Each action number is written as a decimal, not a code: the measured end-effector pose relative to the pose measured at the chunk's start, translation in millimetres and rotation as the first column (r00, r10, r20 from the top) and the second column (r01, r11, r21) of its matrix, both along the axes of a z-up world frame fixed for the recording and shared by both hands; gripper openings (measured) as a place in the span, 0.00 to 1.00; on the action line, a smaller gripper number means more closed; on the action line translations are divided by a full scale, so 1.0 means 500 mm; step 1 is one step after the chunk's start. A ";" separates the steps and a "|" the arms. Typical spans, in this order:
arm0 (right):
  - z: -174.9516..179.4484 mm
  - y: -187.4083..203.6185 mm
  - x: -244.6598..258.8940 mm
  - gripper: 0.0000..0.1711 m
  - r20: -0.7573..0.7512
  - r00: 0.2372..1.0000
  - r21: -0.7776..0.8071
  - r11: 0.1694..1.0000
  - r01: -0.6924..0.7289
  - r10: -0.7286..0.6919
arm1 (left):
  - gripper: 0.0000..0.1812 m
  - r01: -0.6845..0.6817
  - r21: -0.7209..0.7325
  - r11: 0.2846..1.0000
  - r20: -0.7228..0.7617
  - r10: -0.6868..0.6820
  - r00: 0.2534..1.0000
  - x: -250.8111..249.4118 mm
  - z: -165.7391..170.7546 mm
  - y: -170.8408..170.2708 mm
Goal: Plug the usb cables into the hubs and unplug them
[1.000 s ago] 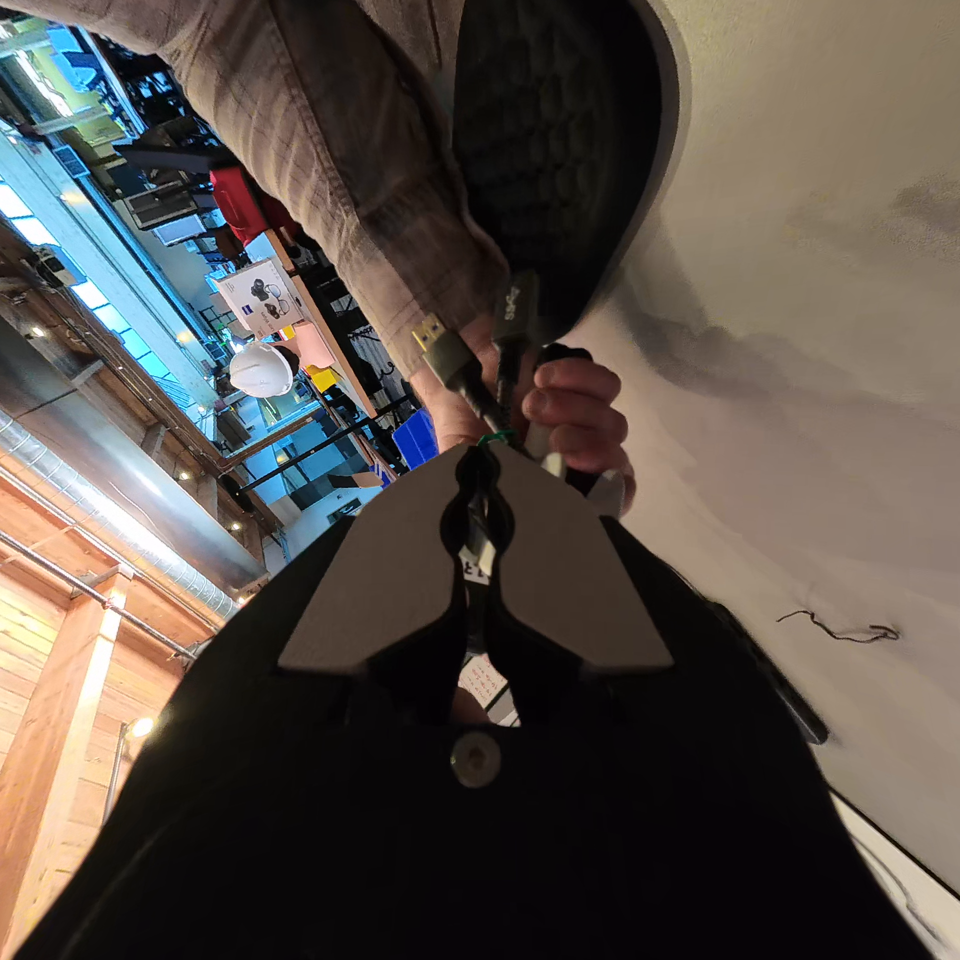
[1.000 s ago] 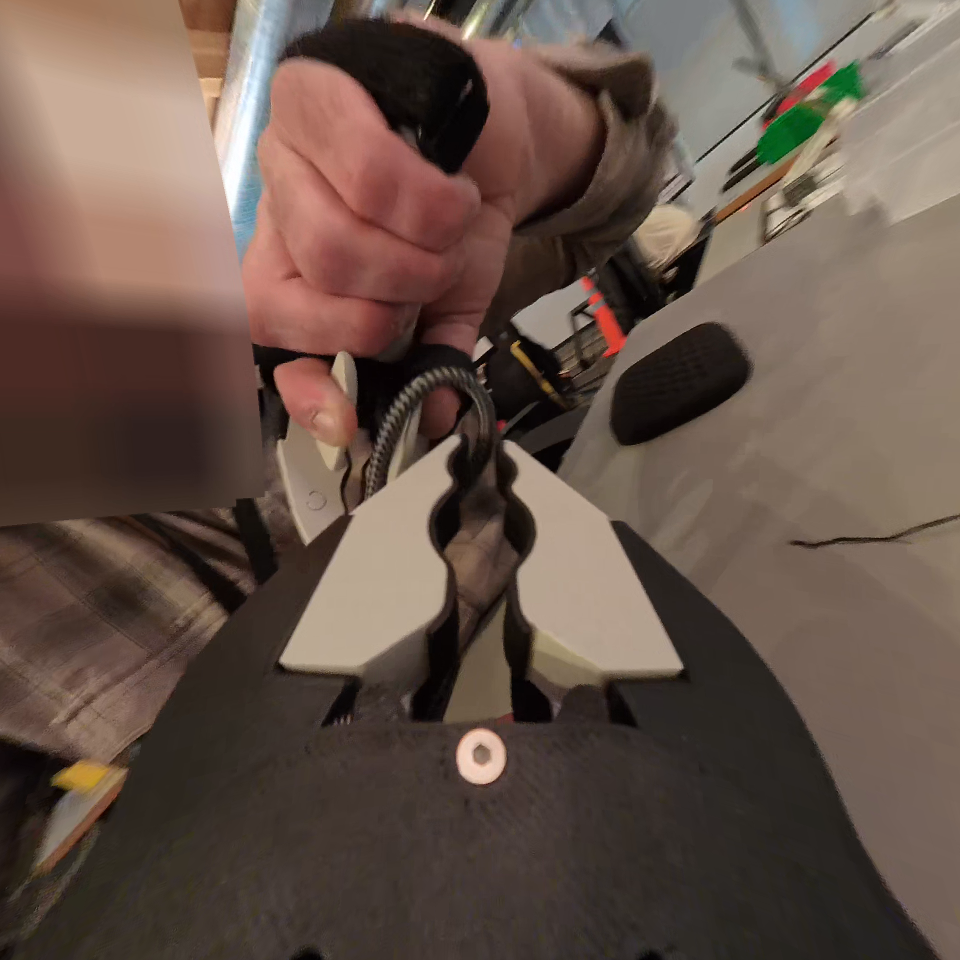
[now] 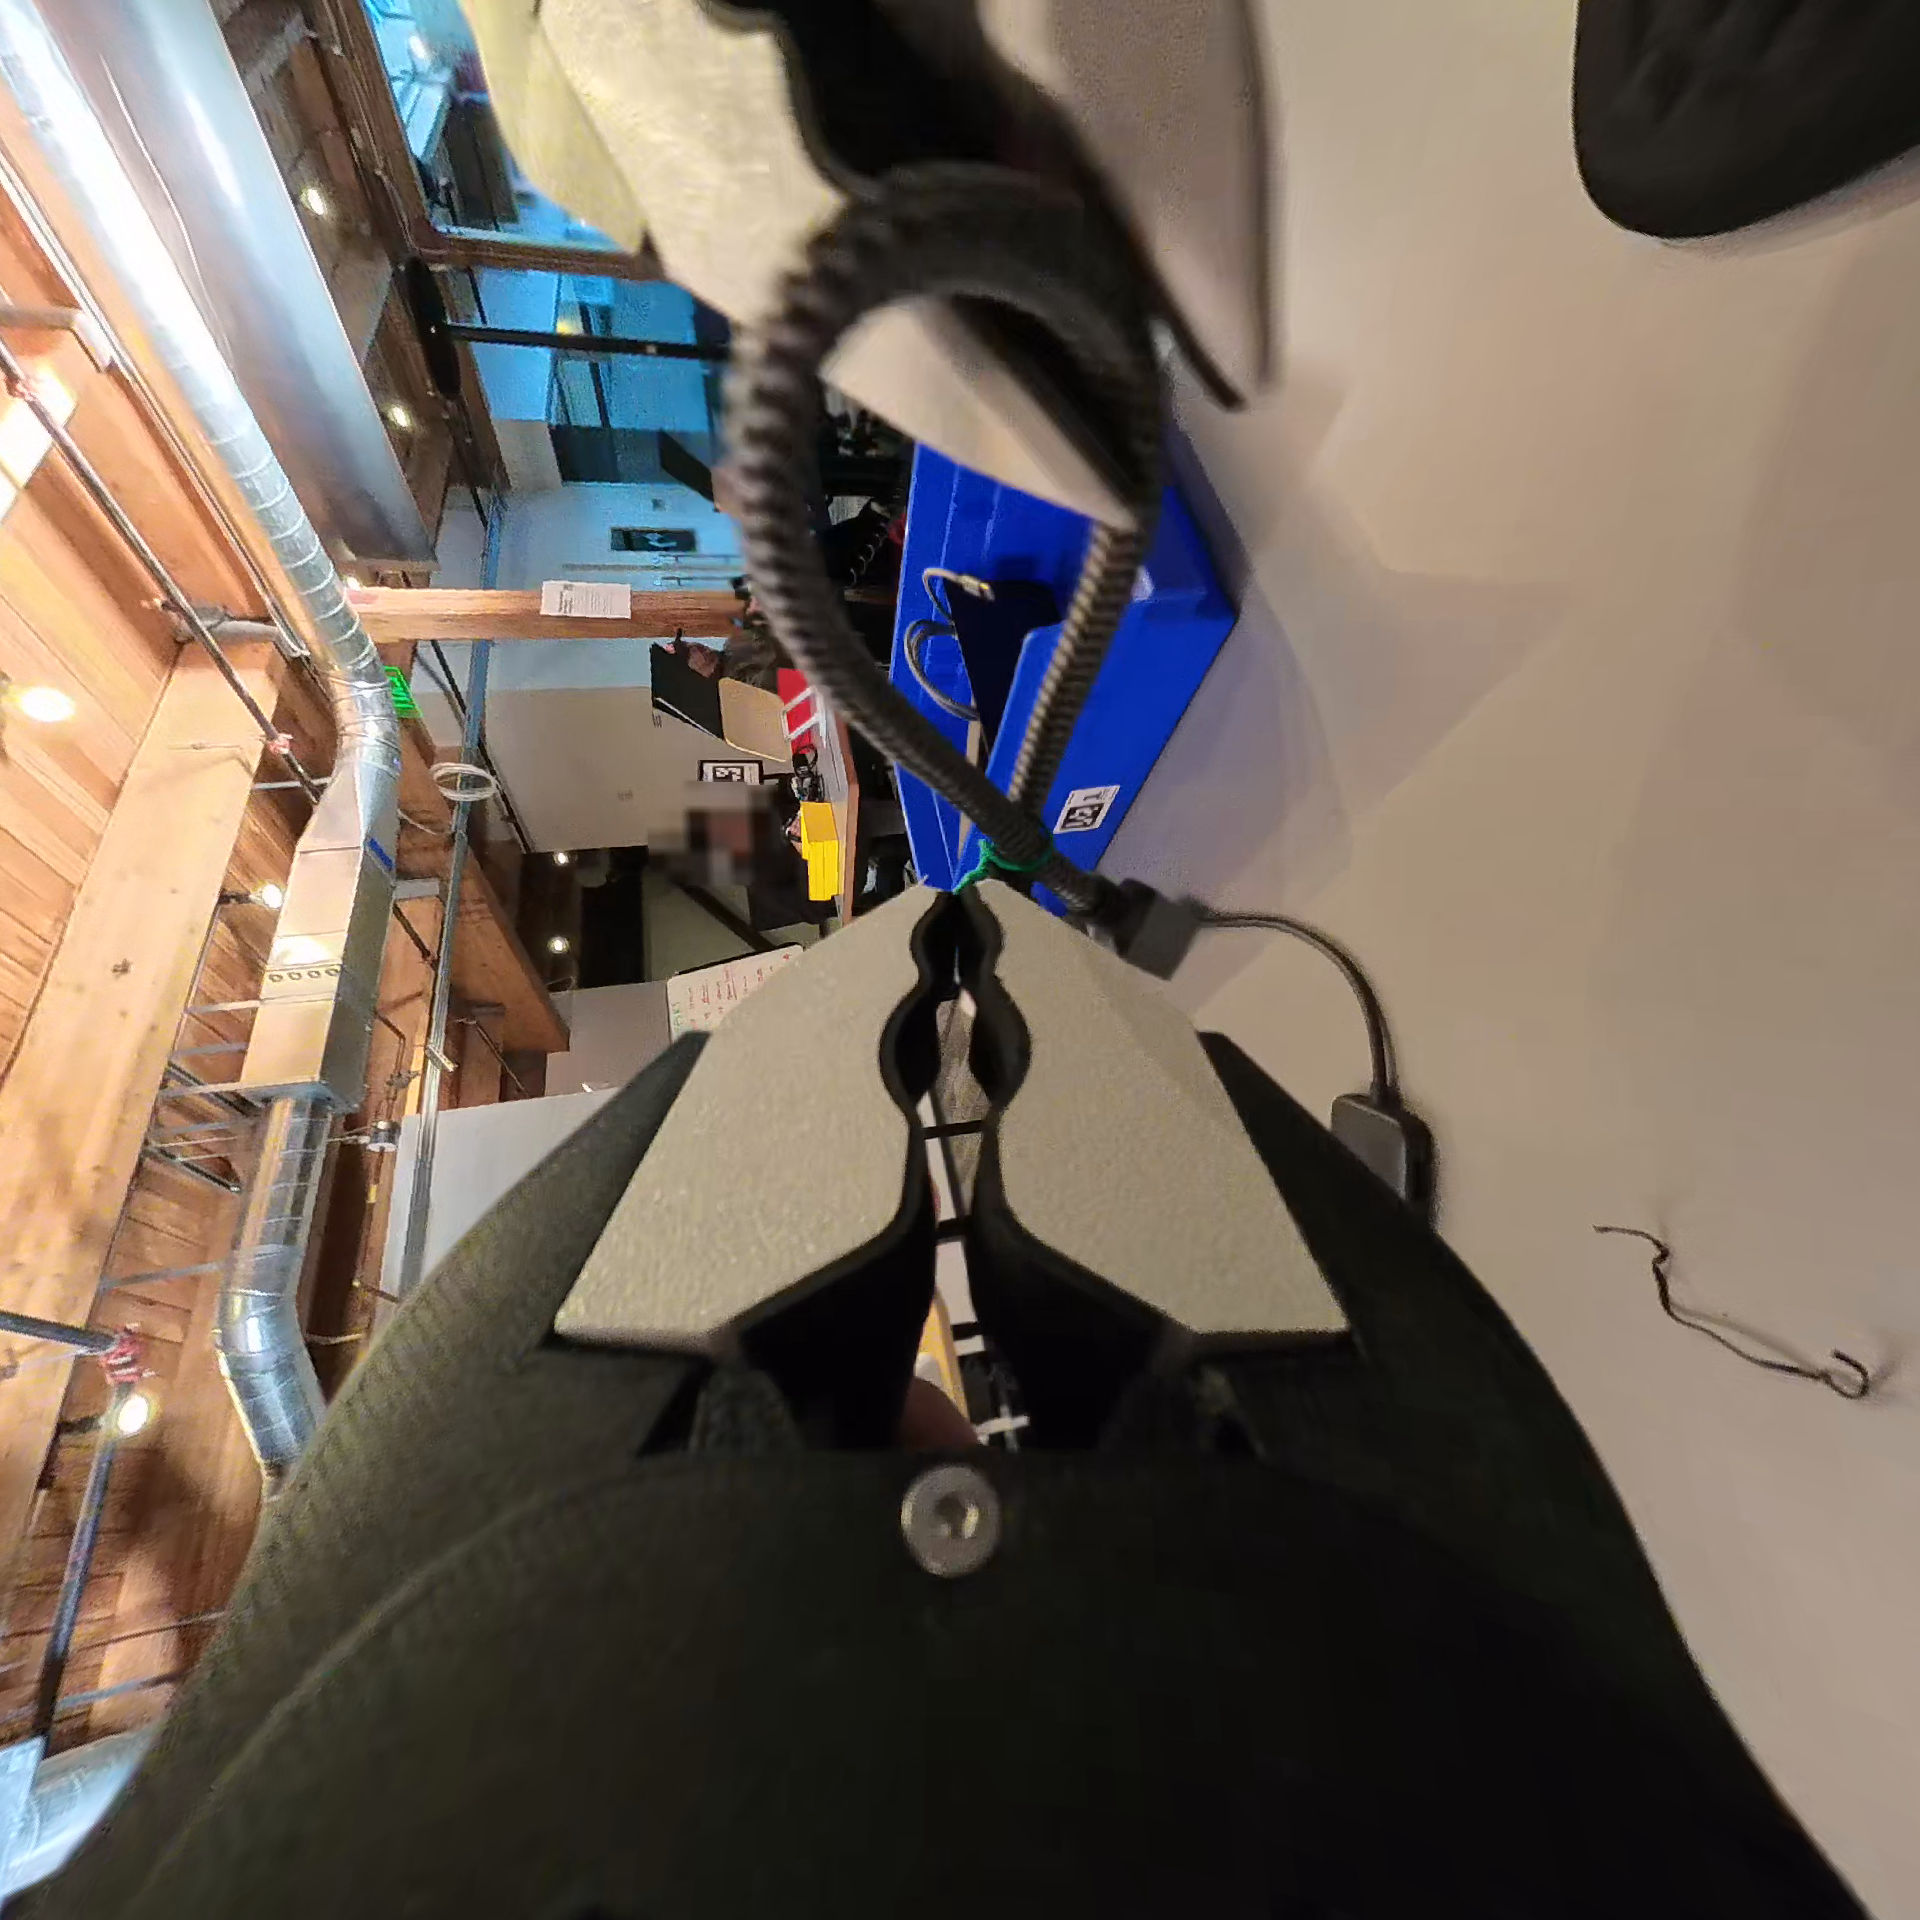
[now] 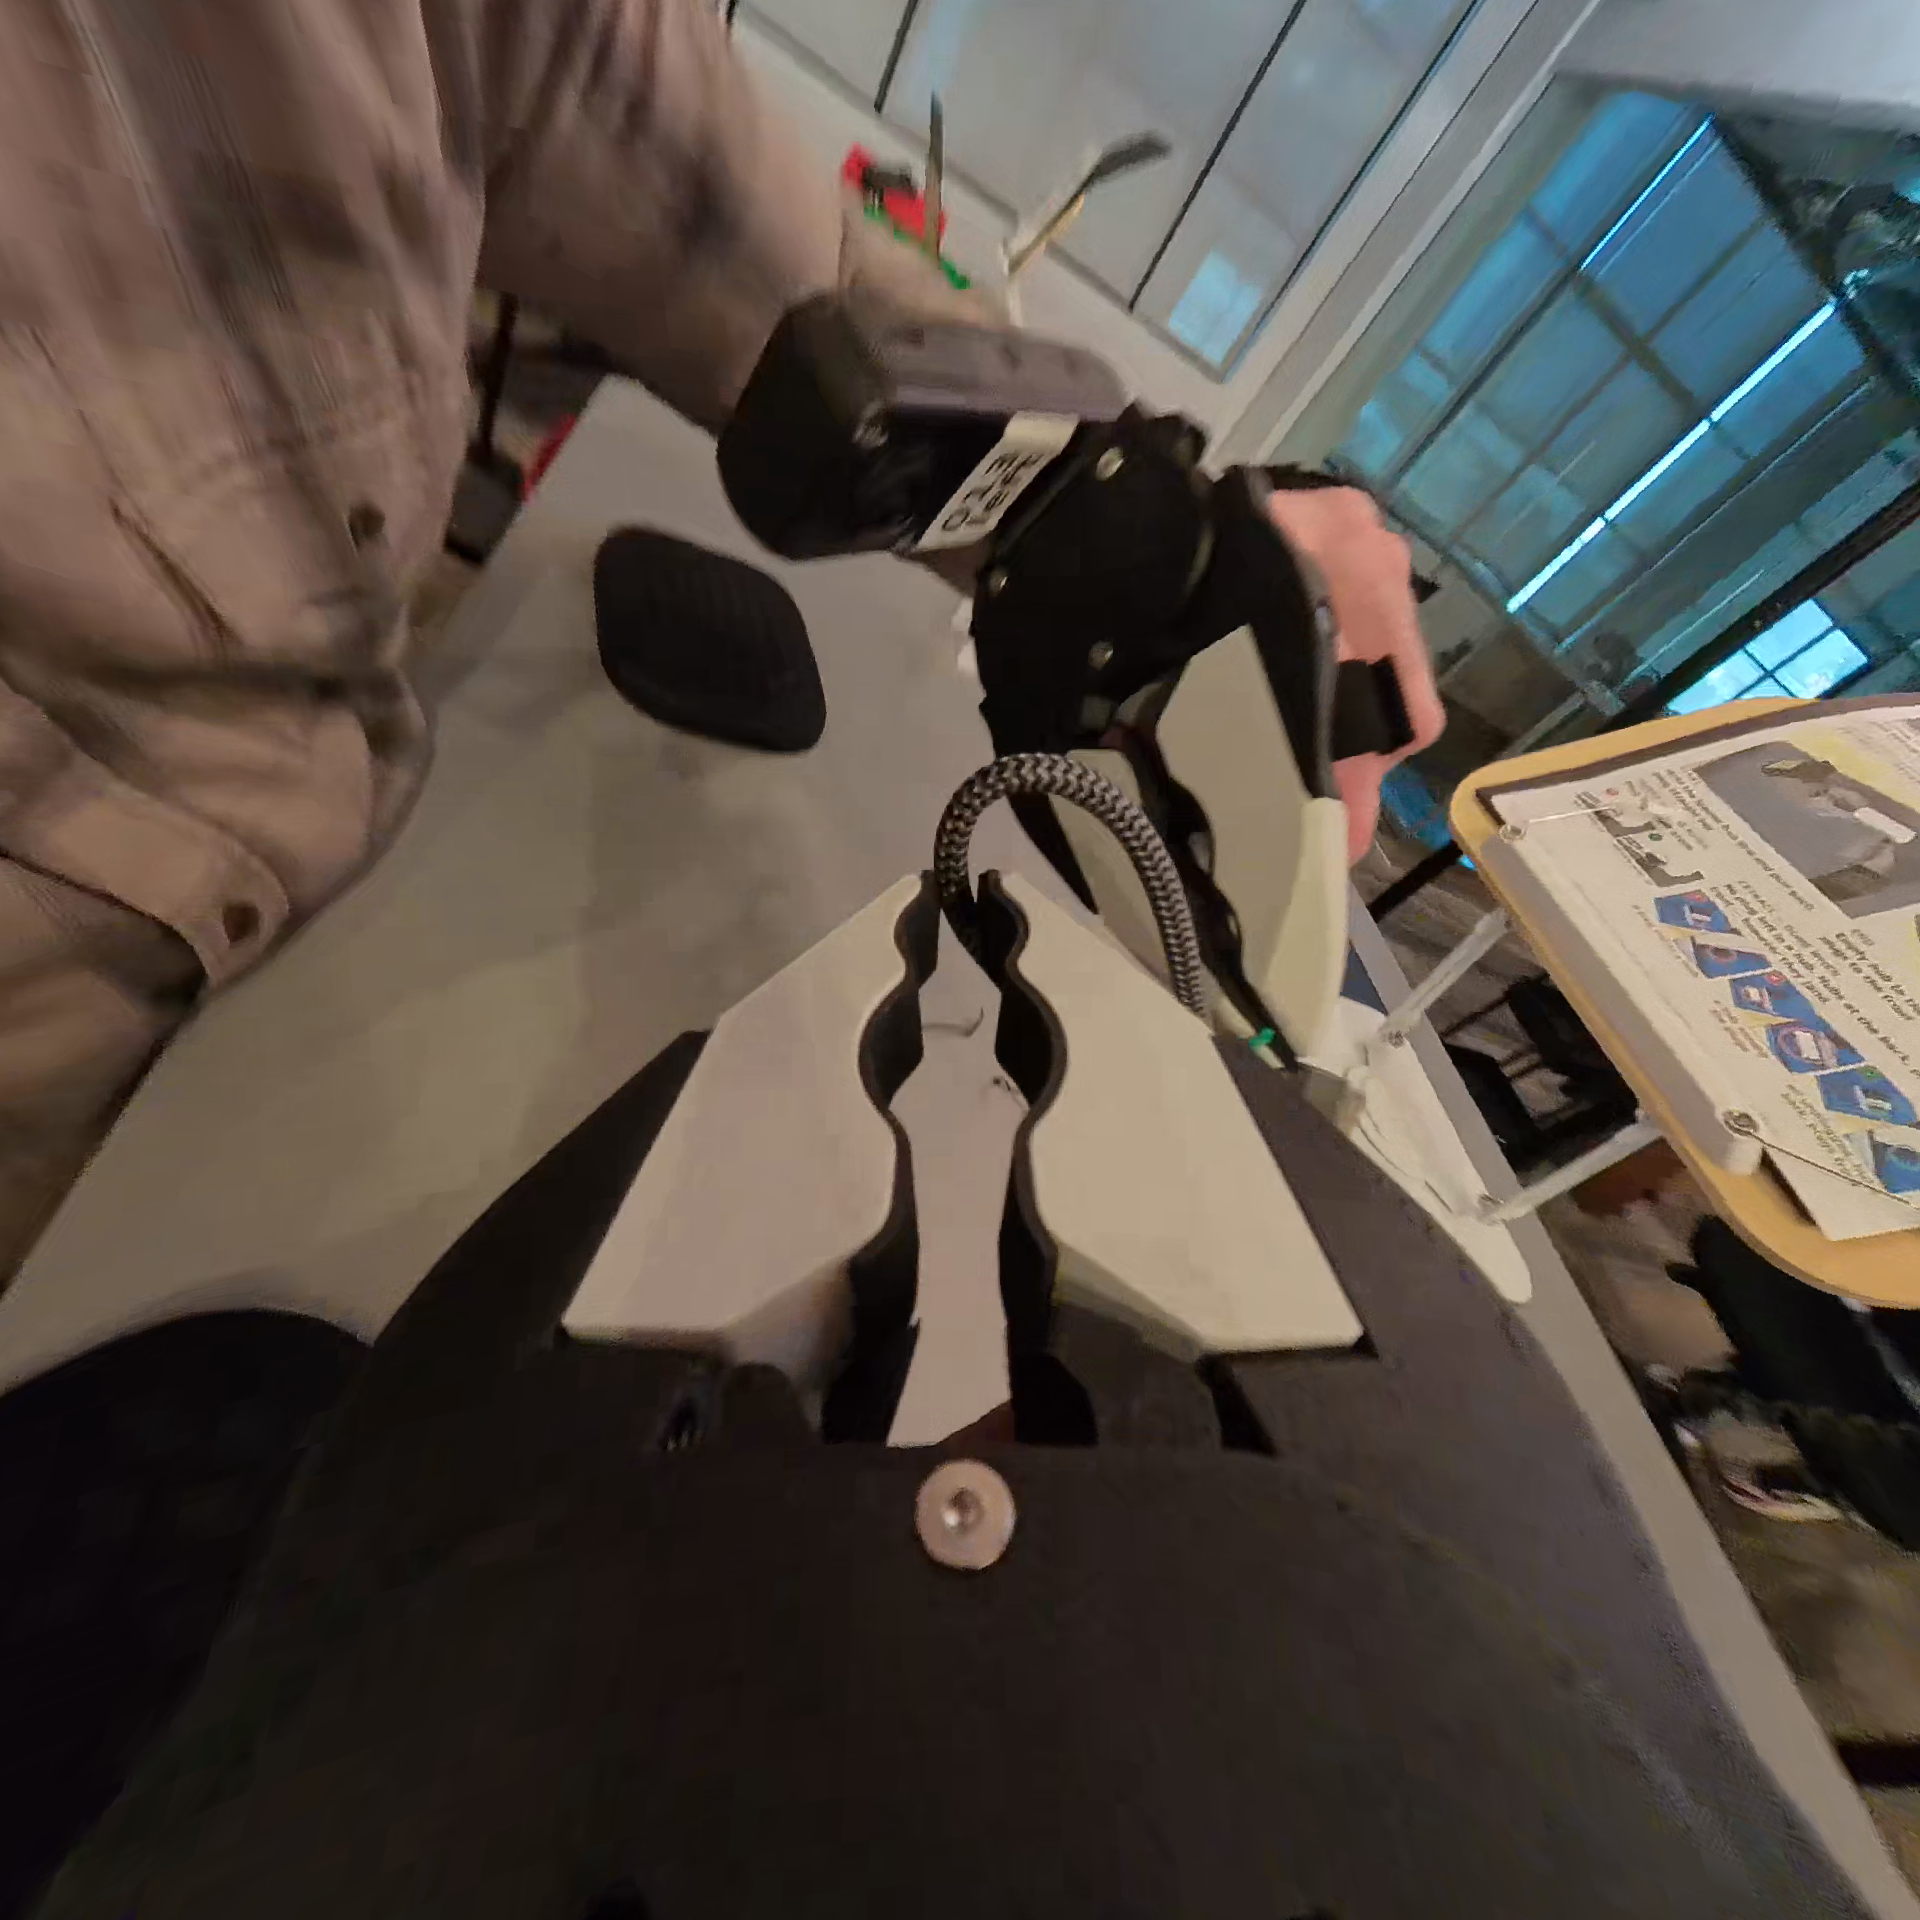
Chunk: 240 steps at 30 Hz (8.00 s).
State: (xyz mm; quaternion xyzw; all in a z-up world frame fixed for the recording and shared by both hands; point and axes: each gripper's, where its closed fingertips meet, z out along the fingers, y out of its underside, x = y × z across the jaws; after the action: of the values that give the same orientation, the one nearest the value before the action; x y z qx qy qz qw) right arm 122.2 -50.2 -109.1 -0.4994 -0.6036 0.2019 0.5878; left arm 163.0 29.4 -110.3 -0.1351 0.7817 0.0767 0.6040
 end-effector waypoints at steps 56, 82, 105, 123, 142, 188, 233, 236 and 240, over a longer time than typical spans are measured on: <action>-0.095 0.224 0.182 0.37 0.457 0.643 0.528 0.769 0.361 -0.615 | 0.01 -0.055 -0.518 0.854 -0.191 -0.053 0.980 0.039 -0.111 -0.016; -0.002 0.207 0.143 0.39 -0.527 0.733 -0.708 0.699 -0.099 -0.430 | 0.00 -0.057 -0.093 0.994 -0.051 0.053 0.997 0.076 -0.092 0.011; 0.064 0.177 0.120 0.08 -0.477 0.832 -0.411 0.909 0.074 -0.284 | 0.01 0.000 -0.501 0.865 0.020 0.011 1.000 0.087 -0.071 0.010; 0.085 0.190 0.017 0.09 -0.399 0.890 -0.253 0.959 0.125 -0.221 | 0.26 0.120 -0.896 0.427 0.155 0.048 0.987 0.037 -0.015 0.012; 0.122 0.201 -0.079 0.19 -0.301 0.943 -0.231 0.971 0.070 -0.140 | 0.02 0.173 -0.856 0.488 0.232 0.062 0.971 -0.034 -0.013 0.036; 0.059 0.221 -0.162 0.12 -0.403 0.910 -0.425 0.901 -0.093 -0.095 | 0.07 0.214 -0.941 0.261 0.267 0.185 0.946 -0.128 -0.011 0.052; -0.281 0.187 -0.105 0.30 0.456 0.888 -0.316 0.923 0.220 -0.056 | 0.05 -0.708 -0.267 0.654 -0.726 0.347 0.594 -0.428 -0.371 0.142; -0.295 0.183 -0.109 0.30 0.463 0.885 -0.319 0.924 0.213 -0.044 | 0.10 -0.680 -0.325 0.658 -0.719 0.295 0.629 -0.412 -0.367 0.138; -0.286 0.182 -0.112 0.30 0.424 0.905 -0.335 0.921 0.197 -0.039 | 0.25 -0.661 -0.449 0.601 -0.693 0.233 0.682 -0.396 -0.358 0.131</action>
State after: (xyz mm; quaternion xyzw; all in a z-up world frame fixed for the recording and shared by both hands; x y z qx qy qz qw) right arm 66.2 40.7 -252.3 -0.6685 -0.6320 0.1664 0.3550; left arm -35.0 95.0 -289.2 -0.5155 0.8311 -0.0162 0.2079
